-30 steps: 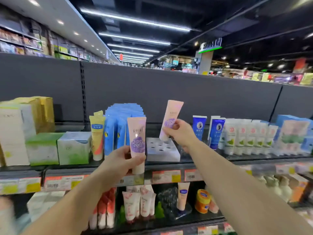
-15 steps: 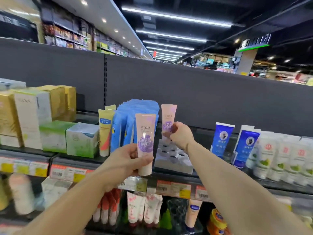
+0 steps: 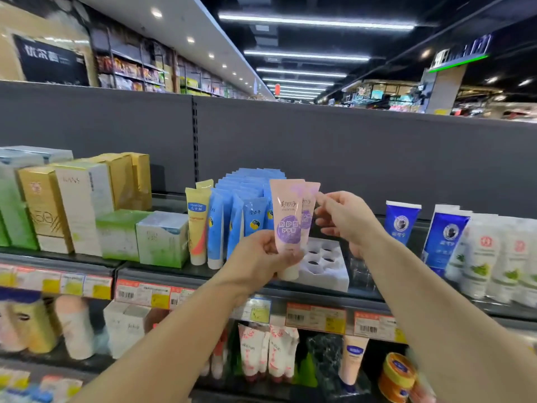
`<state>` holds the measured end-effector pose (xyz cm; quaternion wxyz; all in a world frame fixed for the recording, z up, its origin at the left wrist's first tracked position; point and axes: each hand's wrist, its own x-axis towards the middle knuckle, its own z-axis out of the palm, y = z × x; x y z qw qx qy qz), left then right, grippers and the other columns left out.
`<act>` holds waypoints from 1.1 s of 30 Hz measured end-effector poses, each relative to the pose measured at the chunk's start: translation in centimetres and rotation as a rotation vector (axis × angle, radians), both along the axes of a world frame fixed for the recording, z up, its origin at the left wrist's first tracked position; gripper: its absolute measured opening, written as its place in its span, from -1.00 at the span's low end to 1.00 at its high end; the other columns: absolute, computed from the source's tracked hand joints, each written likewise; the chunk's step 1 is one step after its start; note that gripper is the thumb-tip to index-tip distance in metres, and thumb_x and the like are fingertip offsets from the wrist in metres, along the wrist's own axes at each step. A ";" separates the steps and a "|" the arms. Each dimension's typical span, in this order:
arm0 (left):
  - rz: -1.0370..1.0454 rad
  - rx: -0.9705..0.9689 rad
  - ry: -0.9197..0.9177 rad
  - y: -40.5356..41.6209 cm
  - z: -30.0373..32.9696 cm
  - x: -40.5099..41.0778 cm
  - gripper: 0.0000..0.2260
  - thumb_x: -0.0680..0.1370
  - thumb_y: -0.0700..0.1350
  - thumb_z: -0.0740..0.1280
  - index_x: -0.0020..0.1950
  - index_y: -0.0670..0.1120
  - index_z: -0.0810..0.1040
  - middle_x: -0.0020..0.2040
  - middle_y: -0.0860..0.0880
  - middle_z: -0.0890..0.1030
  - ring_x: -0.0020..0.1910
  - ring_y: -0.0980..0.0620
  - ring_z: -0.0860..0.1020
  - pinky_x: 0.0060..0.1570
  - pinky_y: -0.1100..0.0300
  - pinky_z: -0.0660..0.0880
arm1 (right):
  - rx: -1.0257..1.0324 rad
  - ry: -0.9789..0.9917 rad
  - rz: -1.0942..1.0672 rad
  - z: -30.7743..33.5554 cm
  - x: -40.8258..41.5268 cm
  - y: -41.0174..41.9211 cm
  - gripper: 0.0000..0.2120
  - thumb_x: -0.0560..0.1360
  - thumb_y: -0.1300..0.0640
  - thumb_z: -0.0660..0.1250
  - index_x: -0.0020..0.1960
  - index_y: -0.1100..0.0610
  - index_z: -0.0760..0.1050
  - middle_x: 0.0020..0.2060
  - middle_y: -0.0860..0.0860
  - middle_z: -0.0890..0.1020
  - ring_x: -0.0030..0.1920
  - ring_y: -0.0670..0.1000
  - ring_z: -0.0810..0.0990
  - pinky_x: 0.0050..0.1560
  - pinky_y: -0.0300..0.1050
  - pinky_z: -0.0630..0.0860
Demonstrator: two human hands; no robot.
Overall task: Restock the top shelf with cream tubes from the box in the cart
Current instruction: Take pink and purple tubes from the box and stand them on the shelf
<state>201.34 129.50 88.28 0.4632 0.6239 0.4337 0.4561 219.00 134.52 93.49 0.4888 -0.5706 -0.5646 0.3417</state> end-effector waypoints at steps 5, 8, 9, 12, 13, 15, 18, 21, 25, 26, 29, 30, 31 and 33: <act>-0.030 0.035 -0.043 0.9 0.5 2.6 -0.70 0.42 -0.08 0.52 0.07 -0.13 0.56 -0.08 -0.09 0.71 -0.03 -0.07 0.67 0.01 -0.17 0.60 | -0.133 -0.143 0.362 0.8 0.7 -4.7 -0.74 0.50 -0.08 0.37 0.09 0.06 0.55 -0.13 -0.01 0.70 -0.19 -0.04 0.64 -0.02 -0.04 0.59; -0.036 0.036 -0.051 1.6 0.8 3.9 -0.62 0.42 -0.06 0.53 0.15 -0.08 0.49 -0.01 -0.02 0.70 -0.04 0.04 0.68 -0.04 0.11 0.63 | -0.066 -0.157 0.214 0.1 0.8 -4.1 -0.78 0.46 0.08 0.46 0.09 0.04 0.55 -0.07 0.02 0.70 -0.14 0.01 0.68 0.04 0.08 0.63; -0.040 0.059 -0.022 1.8 1.0 4.2 -0.63 0.43 -0.05 0.52 0.16 -0.05 0.48 0.02 0.01 0.68 -0.03 0.07 0.66 -0.06 0.19 0.61 | -0.031 -0.119 0.152 0.1 1.0 -3.6 -0.78 0.47 0.10 0.45 0.09 0.05 0.55 -0.05 0.02 0.69 -0.09 0.05 0.69 0.04 0.11 0.63; 0.009 0.173 0.292 2.2 0.5 4.2 -0.61 0.46 -0.01 0.48 0.25 0.04 0.48 0.12 0.14 0.58 0.09 0.14 0.56 0.05 0.25 0.51 | 0.103 -0.253 -0.124 0.2 1.8 -1.8 -0.74 0.51 0.09 0.40 0.17 0.08 0.50 0.07 -0.03 0.64 0.03 0.02 0.62 0.04 -0.07 0.58; 0.009 0.212 0.436 2.1 0.1 4.1 -0.62 0.48 0.01 0.45 0.27 0.04 0.50 0.12 0.16 0.55 0.11 0.14 0.52 0.06 0.26 0.46 | 0.119 -0.290 -0.187 -0.1 2.0 -1.1 -0.72 0.51 0.09 0.39 0.19 0.10 0.49 0.09 -0.02 0.63 0.05 0.02 0.60 0.01 -0.12 0.53; -0.038 0.231 0.640 2.0 -1.1 3.8 -0.66 0.50 0.08 0.39 0.27 0.08 0.53 0.12 0.19 0.53 0.10 0.16 0.49 0.12 0.26 0.42 | 0.093 -0.296 -0.224 -1.3 2.0 0.3 -0.72 0.52 0.12 0.36 0.20 0.13 0.46 0.14 0.03 0.62 0.09 0.05 0.58 -0.04 -0.15 0.43; -0.082 0.315 0.771 1.9 -2.5 3.7 -0.73 0.55 0.08 0.32 0.25 0.13 0.56 0.21 0.15 0.57 0.14 0.14 0.52 0.18 0.18 0.47 | 0.026 -0.274 -0.255 -3.1 1.8 1.6 -0.71 0.54 0.12 0.34 0.22 0.13 0.40 0.20 0.06 0.57 0.15 0.08 0.54 -0.06 -0.17 0.37; -0.028 0.377 0.786 2.0 -3.0 3.8 -0.72 0.57 0.03 0.30 0.28 0.14 0.56 0.29 0.14 0.54 0.25 0.13 0.48 0.28 0.15 0.42 | 0.010 -0.253 -0.278 -3.8 1.7 2.2 -0.71 0.55 0.09 0.33 0.24 0.09 0.37 0.22 0.04 0.54 0.17 0.07 0.53 0.01 -0.11 0.43; -0.011 0.380 0.838 2.3 -3.2 4.1 -0.70 0.59 0.05 0.27 0.32 0.18 0.52 0.36 0.13 0.49 0.34 0.08 0.43 0.34 0.12 0.37 | -0.006 -0.338 -0.246 -3.6 1.8 2.8 -0.69 0.56 0.10 0.32 0.26 0.08 0.35 0.27 0.03 0.51 0.23 0.08 0.51 0.05 -0.10 0.44; -0.007 0.369 0.850 2.3 -3.2 4.2 -0.70 0.59 0.06 0.26 0.33 0.20 0.50 0.38 0.13 0.47 0.35 0.08 0.42 0.35 0.13 0.36 | -0.010 -0.358 -0.239 -3.6 1.8 2.9 -0.69 0.56 0.11 0.32 0.26 0.08 0.35 0.29 0.03 0.50 0.24 0.08 0.50 0.08 -0.09 0.45; -0.001 0.352 0.855 2.2 -3.3 4.5 -0.69 0.60 0.06 0.26 0.35 0.21 0.47 0.38 0.12 0.46 0.32 0.07 0.43 0.28 0.17 0.36 | -0.037 -0.380 -0.232 -4.3 2.1 3.2 -0.69 0.56 0.14 0.32 0.27 0.09 0.35 0.30 0.04 0.50 0.27 0.09 0.49 0.15 -0.04 0.45; 0.000 0.339 0.845 2.1 -3.3 4.5 -0.69 0.59 0.05 0.26 0.35 0.21 0.47 0.36 0.10 0.48 0.29 0.07 0.45 0.26 0.18 0.39 | -0.043 -0.376 -0.235 -4.6 2.1 3.2 -0.68 0.56 0.14 0.32 0.27 0.09 0.35 0.30 0.05 0.50 0.28 0.09 0.48 0.17 -0.03 0.45; 0.001 0.330 0.829 2.0 -3.2 4.5 -0.69 0.59 0.05 0.27 0.34 0.21 0.47 0.34 0.10 0.49 0.25 0.08 0.47 0.24 0.18 0.41 | -0.047 -0.374 -0.239 -4.8 2.2 3.2 -0.68 0.56 0.14 0.32 0.28 0.10 0.35 0.29 0.05 0.50 0.28 0.09 0.48 0.18 -0.02 0.45; 0.004 0.323 0.802 1.9 -3.3 4.5 -0.70 0.58 0.05 0.28 0.33 0.20 0.49 0.32 0.10 0.51 0.23 0.10 0.48 0.23 0.18 0.44 | -0.053 -0.372 -0.241 -4.8 2.3 3.3 -0.67 0.56 0.13 0.32 0.29 0.11 0.35 0.29 0.05 0.50 0.29 0.09 0.49 0.19 -0.01 0.46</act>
